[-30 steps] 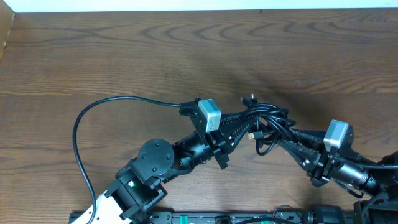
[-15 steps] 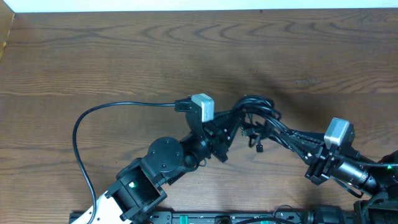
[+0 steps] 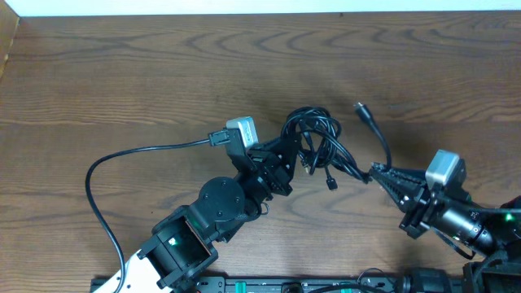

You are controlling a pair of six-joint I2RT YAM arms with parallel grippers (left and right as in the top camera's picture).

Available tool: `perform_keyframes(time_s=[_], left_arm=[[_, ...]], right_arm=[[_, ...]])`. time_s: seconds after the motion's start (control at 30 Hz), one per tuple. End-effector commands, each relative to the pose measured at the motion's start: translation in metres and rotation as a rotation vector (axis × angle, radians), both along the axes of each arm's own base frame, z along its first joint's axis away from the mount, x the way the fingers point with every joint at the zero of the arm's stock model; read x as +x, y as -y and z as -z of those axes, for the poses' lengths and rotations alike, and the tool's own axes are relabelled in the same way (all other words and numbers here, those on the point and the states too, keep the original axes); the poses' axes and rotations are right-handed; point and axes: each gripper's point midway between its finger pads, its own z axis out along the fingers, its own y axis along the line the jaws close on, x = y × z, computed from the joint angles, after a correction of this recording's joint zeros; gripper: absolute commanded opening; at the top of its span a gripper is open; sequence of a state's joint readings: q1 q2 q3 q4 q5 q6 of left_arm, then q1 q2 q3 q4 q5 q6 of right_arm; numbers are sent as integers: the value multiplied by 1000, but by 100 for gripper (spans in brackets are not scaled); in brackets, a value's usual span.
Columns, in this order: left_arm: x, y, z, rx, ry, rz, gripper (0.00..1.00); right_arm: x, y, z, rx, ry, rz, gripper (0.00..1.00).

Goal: Untangle cables

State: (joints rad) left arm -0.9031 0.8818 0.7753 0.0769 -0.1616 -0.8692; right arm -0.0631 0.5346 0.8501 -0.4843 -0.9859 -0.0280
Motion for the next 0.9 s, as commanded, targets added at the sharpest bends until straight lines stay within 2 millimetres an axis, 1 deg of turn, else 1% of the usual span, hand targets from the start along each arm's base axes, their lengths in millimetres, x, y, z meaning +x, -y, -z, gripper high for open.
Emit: perform_keyframes(time_s=[0.0, 0.03, 0.07, 0.1, 0.13, 0.2, 0.33, 0.43, 0.5, 0.57, 0.63, 0.77, 0.87], left_arm=[[5, -11, -10, -36, 8, -60, 7], [5, -11, -10, -30, 13, -58, 7], [4, -10, -10, -17, 24, -46, 8], [4, -9, -10, -2, 36, -37, 7], [3, -9, -10, 11, 45, -35, 8], [3, -8, -10, 41, 70, -23, 8], [-2, -2, -11, 87, 116, 26, 7], [-7, 4, -12, 114, 147, 75, 7], [-12, 10, -14, 125, 174, 120, 7], [-21, 19, -21, 137, 236, 196, 8], [-29, 25, -27, 138, 279, 252, 7], [-36, 31, -34, 113, 307, 301, 7], [-43, 35, -36, 126, 348, 347, 7]], right_arm=[[21, 23, 4, 23, -75, 205, 2], [23, 26, 6, 22, -85, 226, 14], [23, 26, 7, 21, -89, 227, 45], [22, 25, 7, 23, -89, 219, 79], [21, 23, 6, 25, -89, 203, 99], [13, 15, 4, 23, -75, 137, 99], [-12, -6, -1, -32, 42, -65, 99], [-24, -14, -4, -61, 123, -156, 91], [-26, -15, -5, -78, 156, -171, 88], [-26, -15, -5, -104, 198, -175, 84], [-26, -15, -5, -122, 225, -177, 77], [-24, -14, -4, -130, 233, -167, 70], [-24, -14, -4, -130, 233, -167, 64]])
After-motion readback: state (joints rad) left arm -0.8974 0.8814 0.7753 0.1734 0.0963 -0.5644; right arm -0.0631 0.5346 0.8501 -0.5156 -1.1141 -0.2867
